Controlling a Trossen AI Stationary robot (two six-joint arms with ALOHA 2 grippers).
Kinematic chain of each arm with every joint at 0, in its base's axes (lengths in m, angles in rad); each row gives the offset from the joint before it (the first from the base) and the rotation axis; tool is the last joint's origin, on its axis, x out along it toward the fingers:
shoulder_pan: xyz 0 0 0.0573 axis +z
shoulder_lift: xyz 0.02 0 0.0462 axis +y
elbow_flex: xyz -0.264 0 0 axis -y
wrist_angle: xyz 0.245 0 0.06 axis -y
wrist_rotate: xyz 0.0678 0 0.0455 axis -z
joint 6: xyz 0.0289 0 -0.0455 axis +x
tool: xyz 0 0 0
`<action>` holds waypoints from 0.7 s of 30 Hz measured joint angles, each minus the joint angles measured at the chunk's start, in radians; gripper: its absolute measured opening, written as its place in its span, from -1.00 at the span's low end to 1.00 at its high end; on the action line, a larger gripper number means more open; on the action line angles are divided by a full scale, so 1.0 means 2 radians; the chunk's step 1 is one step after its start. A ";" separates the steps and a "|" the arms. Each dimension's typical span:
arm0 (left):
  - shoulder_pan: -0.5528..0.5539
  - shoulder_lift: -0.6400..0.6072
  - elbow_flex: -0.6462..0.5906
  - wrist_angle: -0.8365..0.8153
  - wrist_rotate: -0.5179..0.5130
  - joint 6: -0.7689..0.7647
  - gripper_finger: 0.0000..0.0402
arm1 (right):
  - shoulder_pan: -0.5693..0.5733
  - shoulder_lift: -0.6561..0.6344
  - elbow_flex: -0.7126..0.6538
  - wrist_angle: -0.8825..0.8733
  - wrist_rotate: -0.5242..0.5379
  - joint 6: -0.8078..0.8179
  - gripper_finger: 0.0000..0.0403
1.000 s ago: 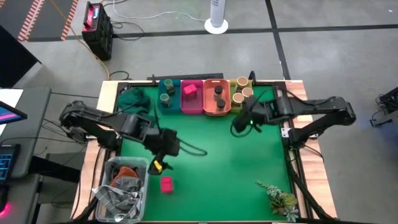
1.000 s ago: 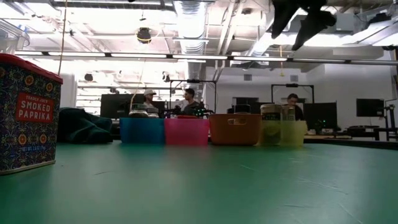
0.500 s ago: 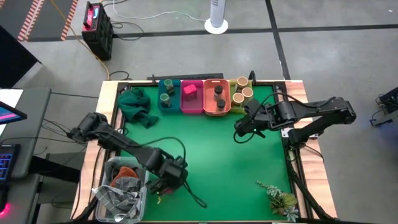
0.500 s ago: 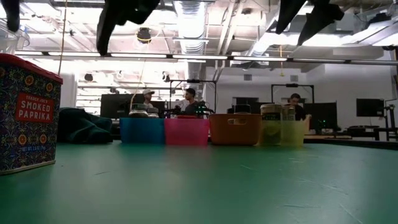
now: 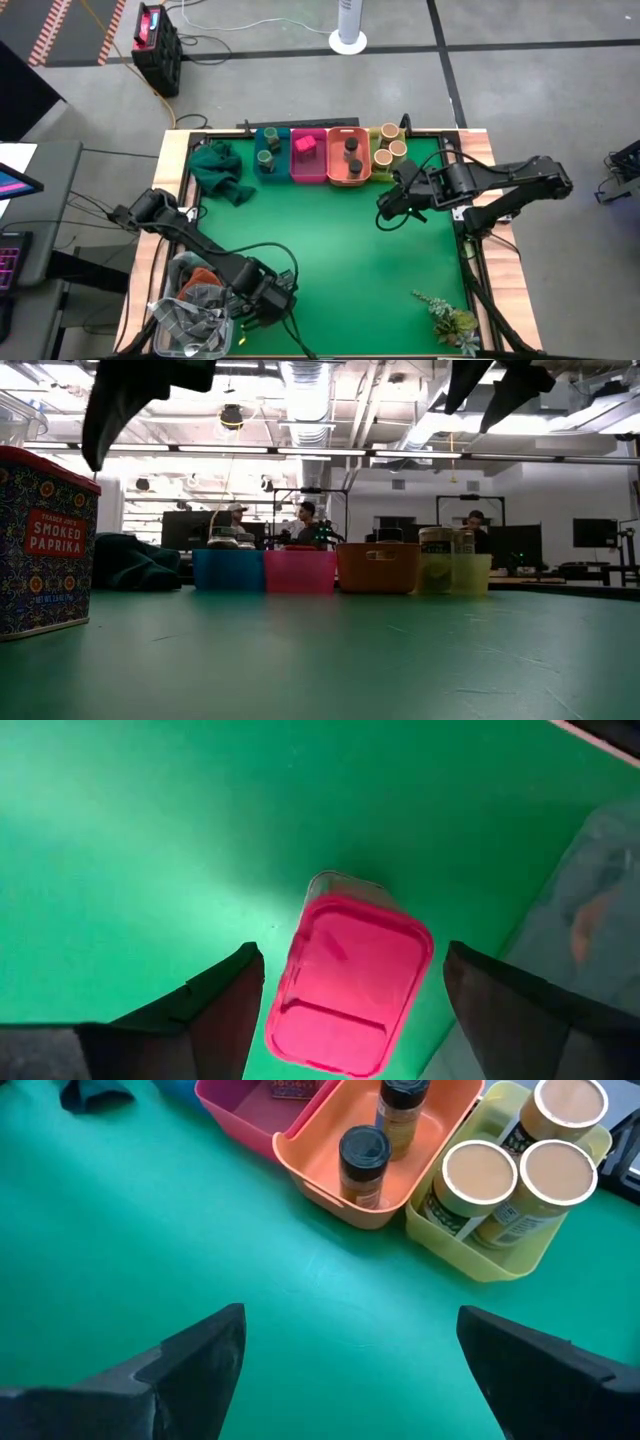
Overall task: Sort spices by type
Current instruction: Put the red spice can into the pink bin
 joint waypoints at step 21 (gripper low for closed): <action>-0.004 -0.002 -0.040 0.040 -0.050 0.071 0.46 | 0.000 0.000 0.000 0.004 0.000 0.000 0.91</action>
